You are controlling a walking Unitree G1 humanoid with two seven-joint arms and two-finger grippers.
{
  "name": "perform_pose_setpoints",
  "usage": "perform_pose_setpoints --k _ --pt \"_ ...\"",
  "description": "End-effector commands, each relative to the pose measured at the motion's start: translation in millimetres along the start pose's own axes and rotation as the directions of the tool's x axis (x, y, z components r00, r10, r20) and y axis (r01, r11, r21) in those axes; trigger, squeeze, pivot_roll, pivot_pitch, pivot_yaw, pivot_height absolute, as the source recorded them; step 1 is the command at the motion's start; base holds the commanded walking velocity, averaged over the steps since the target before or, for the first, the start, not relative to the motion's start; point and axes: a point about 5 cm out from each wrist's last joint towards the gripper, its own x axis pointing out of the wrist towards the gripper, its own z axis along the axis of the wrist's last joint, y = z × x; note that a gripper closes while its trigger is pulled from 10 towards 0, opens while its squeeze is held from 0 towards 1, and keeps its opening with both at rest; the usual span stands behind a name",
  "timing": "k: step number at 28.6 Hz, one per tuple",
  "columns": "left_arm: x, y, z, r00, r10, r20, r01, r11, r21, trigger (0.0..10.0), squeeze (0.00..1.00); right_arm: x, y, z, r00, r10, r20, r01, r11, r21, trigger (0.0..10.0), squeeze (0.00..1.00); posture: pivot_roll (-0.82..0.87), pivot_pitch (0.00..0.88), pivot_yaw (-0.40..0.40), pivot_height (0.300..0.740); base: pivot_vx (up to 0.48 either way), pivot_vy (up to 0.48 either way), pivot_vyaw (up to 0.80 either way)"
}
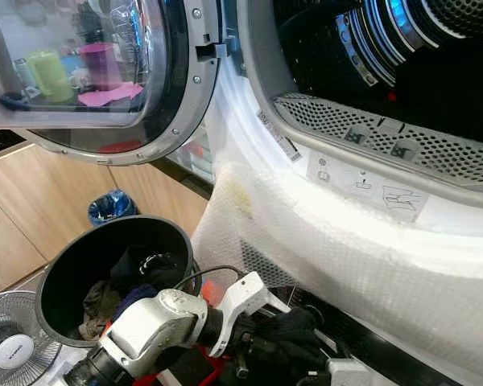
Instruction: Clothes washing
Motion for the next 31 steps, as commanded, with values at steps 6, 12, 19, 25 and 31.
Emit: perform_pose_setpoints --k 6,12,19,25,31 --pt "-0.5 -4.6 0.9 1.0 -0.025 -0.01 0.025 1.0 -0.002 0.0 0.0 3.4 16.9 10.4 0.987 0.142 0.074 -0.148 0.986 0.082 0.0 0.0 0.11 0.105 0.115 0.74 0.0 0.0 0.0" --pt "0.1 -7.1 1.6 0.999 -0.041 -0.009 0.041 0.999 0.0 0.0 0.0 4.9 28.9 12.8 0.964 0.249 0.088 -0.259 0.958 0.122 0.0 0.0 0.11 0.104 0.117 0.74 0.0 0.0 0.0" --pt "0.9 -9.5 3.1 0.999 -0.051 -0.004 0.051 0.999 0.009 0.0 0.0 5.3 44.1 15.8 0.925 0.364 0.108 -0.378 0.91 0.171 0.0 0.0 0.11 0.104 0.117 0.74 0.0 0.0 0.0" --pt "2.1 -11.0 5.9 0.999 -0.054 0.005 0.054 0.998 0.017 0.0 0.0 7.5 48.5 16.4 0.918 0.38 0.116 -0.396 0.9 0.18 0.0 0.0 0.11 0.101 0.12 0.74 0.0 0.0 0.0" --pt "2.3 -12.4 6.2 0.998 -0.06 0.009 0.059 0.998 0.021 0.0 0.0 13.0 49.9 17.6 0.926 0.354 0.128 -0.373 0.909 0.187 0.0 0.0 0.11 0.102 0.121 0.74 0.0 0.0 0.0"
